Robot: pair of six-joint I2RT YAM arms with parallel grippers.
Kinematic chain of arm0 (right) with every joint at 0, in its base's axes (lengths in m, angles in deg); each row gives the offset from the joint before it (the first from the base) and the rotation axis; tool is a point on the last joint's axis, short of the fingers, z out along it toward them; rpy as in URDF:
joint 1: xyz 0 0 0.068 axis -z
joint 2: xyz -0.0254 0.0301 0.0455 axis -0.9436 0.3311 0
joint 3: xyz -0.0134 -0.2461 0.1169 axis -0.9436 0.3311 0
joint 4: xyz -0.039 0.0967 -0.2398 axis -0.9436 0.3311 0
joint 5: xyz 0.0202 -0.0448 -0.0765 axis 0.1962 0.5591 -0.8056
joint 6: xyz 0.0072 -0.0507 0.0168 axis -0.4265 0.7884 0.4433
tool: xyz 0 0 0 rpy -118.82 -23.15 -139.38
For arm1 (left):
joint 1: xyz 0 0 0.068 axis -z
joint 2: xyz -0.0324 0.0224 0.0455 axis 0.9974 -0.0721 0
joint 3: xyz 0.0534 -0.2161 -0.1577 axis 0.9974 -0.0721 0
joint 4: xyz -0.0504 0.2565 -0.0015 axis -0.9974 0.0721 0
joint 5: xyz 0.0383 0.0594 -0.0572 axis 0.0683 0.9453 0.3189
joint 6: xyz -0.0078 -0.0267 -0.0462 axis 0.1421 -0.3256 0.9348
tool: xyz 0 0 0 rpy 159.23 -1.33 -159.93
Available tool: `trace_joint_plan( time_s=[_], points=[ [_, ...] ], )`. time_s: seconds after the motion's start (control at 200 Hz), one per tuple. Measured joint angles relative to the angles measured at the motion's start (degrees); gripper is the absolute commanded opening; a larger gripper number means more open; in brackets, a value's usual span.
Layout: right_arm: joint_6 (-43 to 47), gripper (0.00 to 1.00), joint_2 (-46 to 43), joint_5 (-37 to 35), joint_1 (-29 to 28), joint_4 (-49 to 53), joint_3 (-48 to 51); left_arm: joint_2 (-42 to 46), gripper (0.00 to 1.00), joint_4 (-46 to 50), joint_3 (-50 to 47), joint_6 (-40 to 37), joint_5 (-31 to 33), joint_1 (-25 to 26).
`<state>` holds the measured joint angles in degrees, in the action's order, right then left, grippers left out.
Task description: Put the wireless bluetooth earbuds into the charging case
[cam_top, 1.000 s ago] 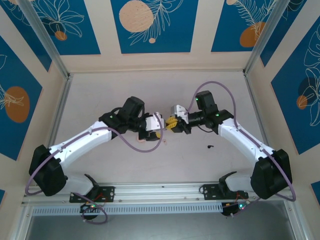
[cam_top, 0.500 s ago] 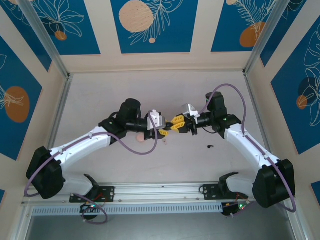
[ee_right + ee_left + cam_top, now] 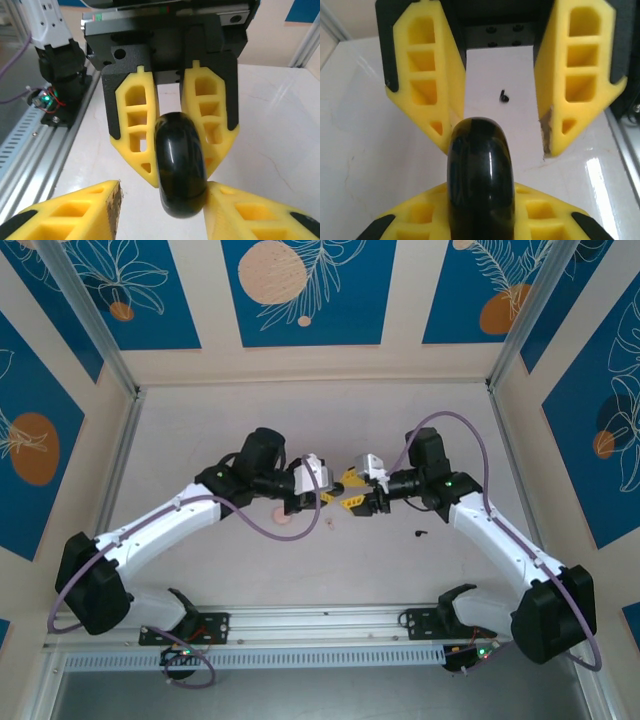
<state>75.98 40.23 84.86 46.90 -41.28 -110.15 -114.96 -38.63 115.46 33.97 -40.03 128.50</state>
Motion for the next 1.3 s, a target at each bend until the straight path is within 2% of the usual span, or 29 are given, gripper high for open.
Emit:
trace_joint_plan(
  time_s=[0.105,0.24,0.31,0.45,0.525,0.635,0.685,0.73,0.925,1.065,1.3],
  points=[
    [1.31,0.47,1.31,-3.72,-2.03,1.27,-1.66,-1.16,0.17,5.33,2.93,-2.49,2.47,0.02],
    [1.7,0.46,3.72,-4.55,-3.39,1.36,-2.75,-1.68,0.17,9.07,3.76,-4.48,4.13,0.04],
    [1.73,0.42,4.46,-4.5,-3.61,1.38,-2.84,-1.7,0.17,10.43,3.76,-4.98,4.5,0.04],
    [2.54,0.25,5.35,-4.13,-3.63,1.51,-3.5,-1.7,0.19,12.0,3.78,-5.9,4.96,0.04],
    [2.56,0.18,5.46,-4.04,-3.63,1.92,-3.76,-1.7,0.26,12.31,3.85,-5.97,4.96,0.04],
    [2.78,0.14,5.73,-2.89,-3.28,2.19,-4.02,-1.62,0.47,11.52,3.72,-5.51,4.85,0.04],
    [2.43,0.14,5.7,-1.68,-2.69,2.08,-4.02,-1.05,0.55,9.27,2.67,-5.51,4.66,0.04],
    [2.03,0.13,5.64,-0.26,-1.9,1.27,-3.82,-0.09,0.57,6.73,0.83,-4.35,4.35,0.02],
    [-3.8,0.13,1.77,7.54,4.96,-6.51,2.05,4.46,0.56,-7.91,-9.6,1.05,-1.05,-0.7],
    [-7.98,0.13,-0.83,13.27,8.98,-11.02,5.44,4.59,0.56,-16.65,-12.15,5.88,-5.14,-0.9],
    [-9.51,0.13,-1.33,19.41,9.92,-12.39,5.6,4.59,0.53,-27.43,-13.75,11.78,-9.01,-1.03]
  ],
)
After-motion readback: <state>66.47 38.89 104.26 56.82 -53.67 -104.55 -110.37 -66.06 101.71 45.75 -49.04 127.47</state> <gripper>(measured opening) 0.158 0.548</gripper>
